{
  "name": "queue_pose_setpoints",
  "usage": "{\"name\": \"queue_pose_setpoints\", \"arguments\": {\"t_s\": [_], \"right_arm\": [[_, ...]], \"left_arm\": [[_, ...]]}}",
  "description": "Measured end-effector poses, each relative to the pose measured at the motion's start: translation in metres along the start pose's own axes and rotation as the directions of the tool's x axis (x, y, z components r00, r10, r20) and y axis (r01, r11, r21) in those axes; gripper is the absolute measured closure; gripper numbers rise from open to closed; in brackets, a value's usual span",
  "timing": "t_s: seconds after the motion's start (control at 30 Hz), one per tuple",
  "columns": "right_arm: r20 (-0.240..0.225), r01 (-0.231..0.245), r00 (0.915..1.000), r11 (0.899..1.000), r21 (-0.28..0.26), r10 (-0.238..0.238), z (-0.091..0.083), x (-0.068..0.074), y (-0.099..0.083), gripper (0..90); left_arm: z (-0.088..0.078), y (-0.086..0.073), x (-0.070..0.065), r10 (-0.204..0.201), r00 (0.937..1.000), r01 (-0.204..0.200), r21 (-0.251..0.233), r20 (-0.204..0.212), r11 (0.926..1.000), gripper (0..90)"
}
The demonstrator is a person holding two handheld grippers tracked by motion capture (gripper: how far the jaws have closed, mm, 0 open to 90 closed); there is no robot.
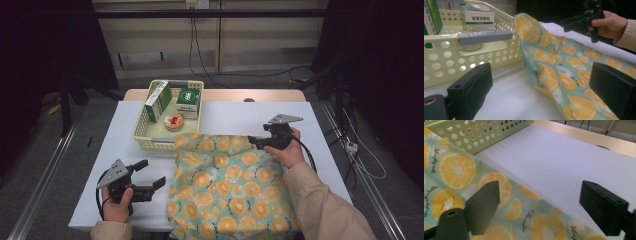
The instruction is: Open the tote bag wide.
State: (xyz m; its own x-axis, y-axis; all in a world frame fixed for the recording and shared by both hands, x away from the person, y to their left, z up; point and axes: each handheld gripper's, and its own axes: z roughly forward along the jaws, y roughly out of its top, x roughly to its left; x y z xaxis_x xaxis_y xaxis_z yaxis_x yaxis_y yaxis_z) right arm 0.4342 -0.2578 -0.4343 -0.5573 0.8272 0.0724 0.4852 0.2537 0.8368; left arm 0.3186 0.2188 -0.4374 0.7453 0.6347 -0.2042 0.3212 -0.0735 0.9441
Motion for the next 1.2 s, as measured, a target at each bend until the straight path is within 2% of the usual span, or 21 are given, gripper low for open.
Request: {"name": "queue_pose_setpoints", "arguments": {"t_s": [0.03,0.07,0.1,0.17,0.23,0.33,0.37,0.4,0.43,0.47,0.5,0.53,0.57,0.6,0.63,0.7,0.73,0.8,0.93,1.0,1.2], "right_arm": [[-0.018,-0.002,0.9998,1.0,0.013,0.002,0.011,0.0,0.001,20.7],[-0.018,-0.002,0.9998,1.0,0.013,0.002,0.011,0.0,0.001,20.7],[-0.038,0.019,0.9991,0.999,0.036,-0.018,0.021,0.003,0.002,20.8],[-0.064,0.042,0.9972,0.998,0.053,-0.038,0.029,0.006,0.003,20.1],[-0.102,0.048,0.9939,0.997,0.062,-0.042,0.036,0.012,0.005,19.9],[-0.116,0.076,0.9911,0.991,0.105,-0.064,0.047,0.02,0.006,22.2],[-0.117,0.093,0.99,0.988,0.122,-0.078,0.05,0.021,0.005,24.1],[-0.129,0.093,0.9887,0.987,0.128,-0.077,0.053,0.022,0.004,28.2],[-0.129,0.093,0.9887,0.987,0.128,-0.077,0.053,0.022,0.004,28.2],[-0.145,0.083,0.9875,0.986,0.146,-0.062,0.057,0.024,0.0,32.6],[-0.149,0.091,0.9865,0.984,0.154,-0.068,0.059,0.024,-0.001,36.3],[-0.139,0.111,0.9863,0.982,0.153,-0.09,0.059,0.024,-0.002,40.9],[-0.144,0.119,0.9848,0.981,0.151,-0.097,0.058,0.024,-0.001,50.1],[-0.174,0.111,0.9812,0.983,0.148,-0.085,0.057,0.023,-0.001,59.1],[-0.189,0.108,0.9787,0.983,0.15,-0.079,0.056,0.022,-0.002,63.4],[-0.187,0.122,0.9781,0.98,0.158,-0.092,0.054,0.022,-0.002,71.1],[-0.187,0.122,0.9781,0.98,0.158,-0.092,0.054,0.022,-0.002,71.1],[-0.211,0.113,0.9745,0.979,0.172,-0.076,0.052,0.022,-0.001,84.8],[-0.217,0.084,0.9751,0.982,0.168,-0.047,0.05,0.022,0.0,89.3],[-0.2,0.063,0.9792,0.989,0.135,-0.035,0.044,0.019,0.005,90.0],[-0.15,0.025,0.9886,0.994,0.105,-0.009,0.031,0.005,0.015,90.0]], "left_arm": [[0.0,0.0,0.0,0.001,1.0,-0.001,0.0,0.001,1.0,4.7],[0.0,0.0,0.0,-0.001,1.0,0.001,0.0,0.001,1.0,4.7],[0.0,0.0,0.001,0.003,1.0,-0.003,0.001,0.001,1.0,4.7],[0.0,0.0,0.001,0.003,1.0,-0.003,0.002,0.002,1.0,4.7],[0.0,0.0,0.002,0.003,1.0,-0.003,0.005,0.004,1.0,4.7],[0.001,0.0,0.001,0.007,0.9999,-0.007,0.009,0.008,0.9999,4.7],[0.001,0.0,0.001,0.006,0.9999,-0.006,0.011,0.009,0.9999,4.7],[0.001,0.0,0.001,0.006,0.9999,-0.006,0.011,0.009,0.9999,4.7],[0.001,0.0,0.001,0.003,1.0,-0.004,0.012,0.007,0.9999,4.7],[0.002,-0.001,0.001,0.003,1.0,-0.003,0.016,0.005,0.9999,4.8],[0.002,-0.001,0.001,0.007,1.0,-0.008,0.019,0.004,0.9998,4.8],[0.002,-0.001,0.001,0.008,1.0,-0.008,0.019,0.004,0.9998,4.7],[0.002,-0.001,0.001,0.003,1.0,-0.003,0.019,0.004,0.9998,4.8],[0.001,-0.001,0.002,0.007,1.0,-0.007,0.021,0.002,0.9997,4.8],[0.002,-0.001,0.001,0.008,1.0,-0.008,0.019,0.003,0.9998,4.7],[0.002,-0.001,0.001,0.008,1.0,-0.008,0.021,0.003,0.9998,4.8],[0.002,-0.001,0.001,0.008,1.0,-0.009,0.02,0.002,0.9998,4.8],[0.002,0.0,0.0,0.008,1.0,-0.008,0.021,0.001,0.9998,4.8],[0.002,0.0,0.0,0.005,1.0,-0.005,0.017,-0.003,0.9999,4.8],[0.002,0.0,0.0,0.004,1.0,-0.004,0.017,-0.003,0.9999,4.8],[0.002,0.0,0.0,0.014,0.9999,-0.013,0.022,-0.004,0.9997,4.8]]}}
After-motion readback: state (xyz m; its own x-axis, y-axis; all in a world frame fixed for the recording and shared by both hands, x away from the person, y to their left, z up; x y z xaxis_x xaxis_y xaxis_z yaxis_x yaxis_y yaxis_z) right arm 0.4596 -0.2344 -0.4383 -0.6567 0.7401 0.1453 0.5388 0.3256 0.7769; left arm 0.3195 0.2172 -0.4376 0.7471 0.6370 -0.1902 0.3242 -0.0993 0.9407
